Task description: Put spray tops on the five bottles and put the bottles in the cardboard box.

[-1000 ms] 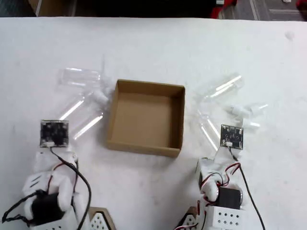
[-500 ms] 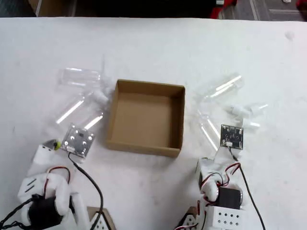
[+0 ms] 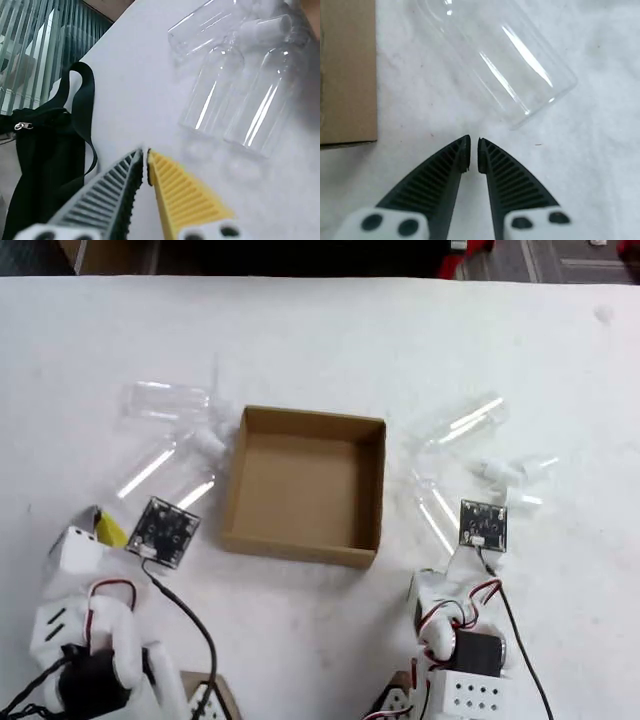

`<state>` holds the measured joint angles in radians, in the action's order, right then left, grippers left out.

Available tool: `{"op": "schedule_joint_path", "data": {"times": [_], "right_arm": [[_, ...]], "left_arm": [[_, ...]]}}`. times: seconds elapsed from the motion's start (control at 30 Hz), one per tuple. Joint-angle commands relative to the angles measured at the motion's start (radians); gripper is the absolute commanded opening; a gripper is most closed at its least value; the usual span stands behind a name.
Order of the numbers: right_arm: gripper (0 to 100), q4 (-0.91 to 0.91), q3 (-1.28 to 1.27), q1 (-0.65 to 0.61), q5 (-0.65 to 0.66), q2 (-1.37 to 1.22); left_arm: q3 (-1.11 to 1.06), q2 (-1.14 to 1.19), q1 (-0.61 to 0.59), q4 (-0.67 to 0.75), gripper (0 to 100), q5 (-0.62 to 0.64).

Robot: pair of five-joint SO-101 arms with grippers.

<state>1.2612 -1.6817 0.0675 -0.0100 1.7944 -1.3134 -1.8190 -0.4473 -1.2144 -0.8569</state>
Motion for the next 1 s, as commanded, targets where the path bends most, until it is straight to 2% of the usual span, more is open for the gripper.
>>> {"op": "schedule_joint_path", "data": {"times": [0.0, 0.37, 0.47, 0.7, 0.83, 0.97], "right_arm": [[1.5, 0.004, -0.009, -0.004, 0.008, 0.005], [1.5, 0.004, -0.009, -0.004, 0.008, 0.005], [1.5, 0.004, -0.009, -0.004, 0.008, 0.005], [1.5, 0.004, -0.009, -0.004, 0.008, 0.005], [1.5, 0.004, -0.009, -0.002, 0.008, 0.005], [1.5, 0.004, -0.009, -0.004, 0.008, 0.005]], "left_arm": [[0.021, 0.012, 0.039, -0.066, 3, -0.014], [0.137, 0.064, 0.039, -0.068, 3, -0.014], [0.218, 0.217, 0.039, -0.068, 3, -0.014], [0.468, 0.733, 0.039, -0.069, 3, -0.014], [0.583, 0.88, 0.051, -0.069, 3, -0.011], [0.689, 0.963, 0.119, -0.107, 3, -0.014]]}}
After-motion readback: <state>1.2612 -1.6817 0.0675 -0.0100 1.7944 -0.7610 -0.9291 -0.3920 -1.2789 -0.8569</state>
